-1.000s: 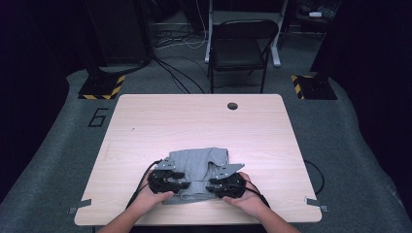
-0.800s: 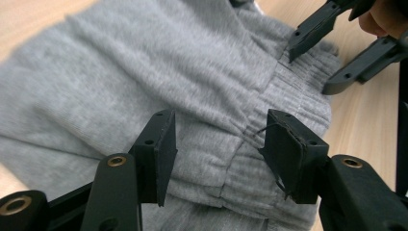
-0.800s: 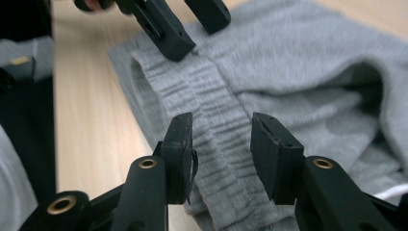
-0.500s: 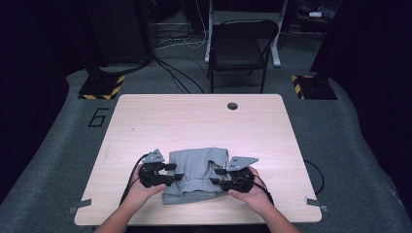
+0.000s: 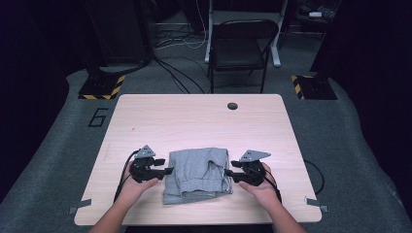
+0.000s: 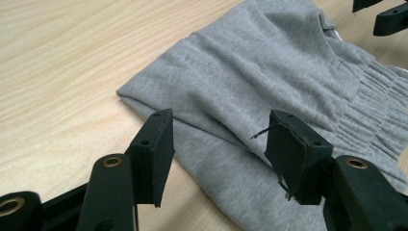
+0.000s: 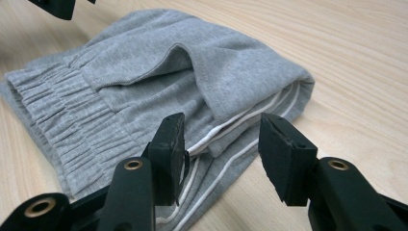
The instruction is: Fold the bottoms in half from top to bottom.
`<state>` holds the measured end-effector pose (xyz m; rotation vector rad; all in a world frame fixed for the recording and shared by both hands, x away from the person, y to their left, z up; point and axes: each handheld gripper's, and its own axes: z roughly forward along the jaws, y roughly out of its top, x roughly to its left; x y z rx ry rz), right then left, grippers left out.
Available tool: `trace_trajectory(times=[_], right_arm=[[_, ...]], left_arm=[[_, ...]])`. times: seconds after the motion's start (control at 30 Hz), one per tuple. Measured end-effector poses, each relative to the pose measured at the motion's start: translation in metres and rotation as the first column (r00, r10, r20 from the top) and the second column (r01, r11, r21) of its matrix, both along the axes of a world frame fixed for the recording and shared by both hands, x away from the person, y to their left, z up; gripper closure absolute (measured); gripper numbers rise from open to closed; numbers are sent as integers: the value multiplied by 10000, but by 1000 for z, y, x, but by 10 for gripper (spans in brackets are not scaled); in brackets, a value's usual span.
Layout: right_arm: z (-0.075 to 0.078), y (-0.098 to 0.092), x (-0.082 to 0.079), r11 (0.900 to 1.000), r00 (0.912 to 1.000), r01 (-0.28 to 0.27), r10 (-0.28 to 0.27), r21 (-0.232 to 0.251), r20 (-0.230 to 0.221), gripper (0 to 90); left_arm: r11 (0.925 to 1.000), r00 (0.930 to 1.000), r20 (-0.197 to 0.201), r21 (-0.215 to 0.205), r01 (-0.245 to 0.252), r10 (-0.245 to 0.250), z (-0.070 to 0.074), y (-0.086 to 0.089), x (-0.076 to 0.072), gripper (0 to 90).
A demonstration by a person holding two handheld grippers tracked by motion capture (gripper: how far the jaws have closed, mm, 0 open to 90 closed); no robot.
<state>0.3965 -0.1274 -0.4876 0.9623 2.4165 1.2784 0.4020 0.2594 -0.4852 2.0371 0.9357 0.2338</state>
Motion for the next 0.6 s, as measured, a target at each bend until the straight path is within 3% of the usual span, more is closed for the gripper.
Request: trace_trajectory(times=[0.1, 0.13, 0.2, 0.37, 0.57, 0.6], right_arm=[[1, -1, 0, 9999, 9999, 105, -106, 96, 63, 505], [1, -2, 1, 9999, 9999, 95, -95, 45, 97, 503], [1, -2, 0, 9999, 9999, 165, -164, 39, -30, 496], [1, -5, 0, 9998, 9998, 185, -185, -78, 47, 491], [1, -10, 2, 9991, 9991, 416, -416, -106, -9, 486], [1, -11, 1, 9987, 9987, 513, -513, -35, -78, 485]], left_arm=[[10000, 10000, -6, 46, -38, 38, 1, 3, 2, 428], [9998, 9995, -252, -122, -167, 164, 1, 3, 0, 428], [9999, 9999, -27, -46, -154, 154, 1, 6, 2, 428], [9980, 9982, -82, -198, -595, 593, 0, 11, 4, 428], [9965, 9964, -168, 4, -830, 830, -1, 19, 6, 426], [9951, 9949, -237, -131, -980, 977, -1, 19, 6, 425]])
